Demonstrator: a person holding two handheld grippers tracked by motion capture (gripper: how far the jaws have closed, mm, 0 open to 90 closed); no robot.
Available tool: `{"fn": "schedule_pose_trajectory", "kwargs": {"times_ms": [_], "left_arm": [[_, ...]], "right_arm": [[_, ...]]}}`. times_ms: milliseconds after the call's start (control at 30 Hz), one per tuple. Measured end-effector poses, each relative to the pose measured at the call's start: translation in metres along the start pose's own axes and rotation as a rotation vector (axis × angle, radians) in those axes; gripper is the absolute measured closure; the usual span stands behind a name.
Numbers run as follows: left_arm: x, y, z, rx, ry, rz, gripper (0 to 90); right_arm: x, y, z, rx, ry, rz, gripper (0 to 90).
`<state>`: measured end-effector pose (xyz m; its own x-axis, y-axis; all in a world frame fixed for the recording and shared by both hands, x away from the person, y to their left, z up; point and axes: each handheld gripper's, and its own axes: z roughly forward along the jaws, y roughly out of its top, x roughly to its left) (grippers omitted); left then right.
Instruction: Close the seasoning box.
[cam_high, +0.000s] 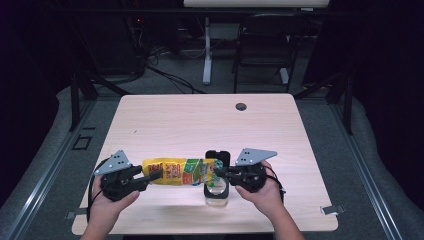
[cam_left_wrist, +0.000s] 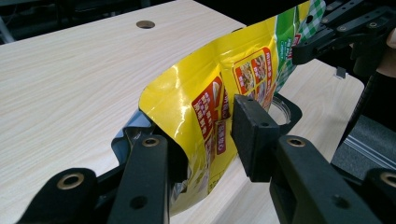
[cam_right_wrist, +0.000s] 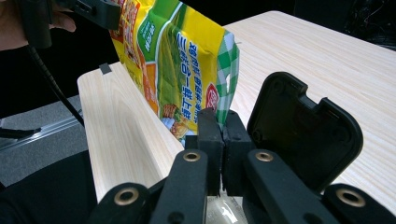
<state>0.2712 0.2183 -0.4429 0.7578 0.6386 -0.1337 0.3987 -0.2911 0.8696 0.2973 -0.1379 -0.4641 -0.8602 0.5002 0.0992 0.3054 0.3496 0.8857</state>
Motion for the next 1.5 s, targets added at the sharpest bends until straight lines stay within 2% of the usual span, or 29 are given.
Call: {"fn": "schedule_pose_trajectory", "kwargs": {"times_ms": [633, 1233, 1367, 1400, 1467, 1500], "left_arm": [[-0.0026, 0.0069, 0.0004, 0.008, 0.001, 0.021, 68.1], [-0.0007, -0.0021, 0.0007, -0.106, -0.028, -0.005, 68.2], [-0.0004, -0.0019, 0.0005, -0.113, -0.036, -0.006, 68.2], [-0.0013, -0.0020, 0.0010, -0.121, -0.018, -0.007, 68.2], [0.0004, -0.0024, 0.0008, -0.124, -0.042, -0.005, 68.2], [0.0006, -0.0025, 0.0008, -0.125, -0.041, -0.006, 68.1]], "right_arm": [[-0.0023, -0.0015, -0.0013, 0.005, -0.005, 0.007, 87.8], [-0.0047, -0.0038, -0.0019, -0.001, 0.001, 0.009, 87.5], [-0.0053, -0.0043, -0.0020, -0.003, -0.001, 0.011, 87.5], [-0.0056, -0.0044, -0.0020, -0.003, 0.000, 0.012, 87.5], [-0.0056, -0.0045, -0.0022, -0.003, -0.002, 0.012, 87.5], [-0.0055, -0.0046, -0.0023, -0.003, -0.003, 0.011, 87.4]]}}
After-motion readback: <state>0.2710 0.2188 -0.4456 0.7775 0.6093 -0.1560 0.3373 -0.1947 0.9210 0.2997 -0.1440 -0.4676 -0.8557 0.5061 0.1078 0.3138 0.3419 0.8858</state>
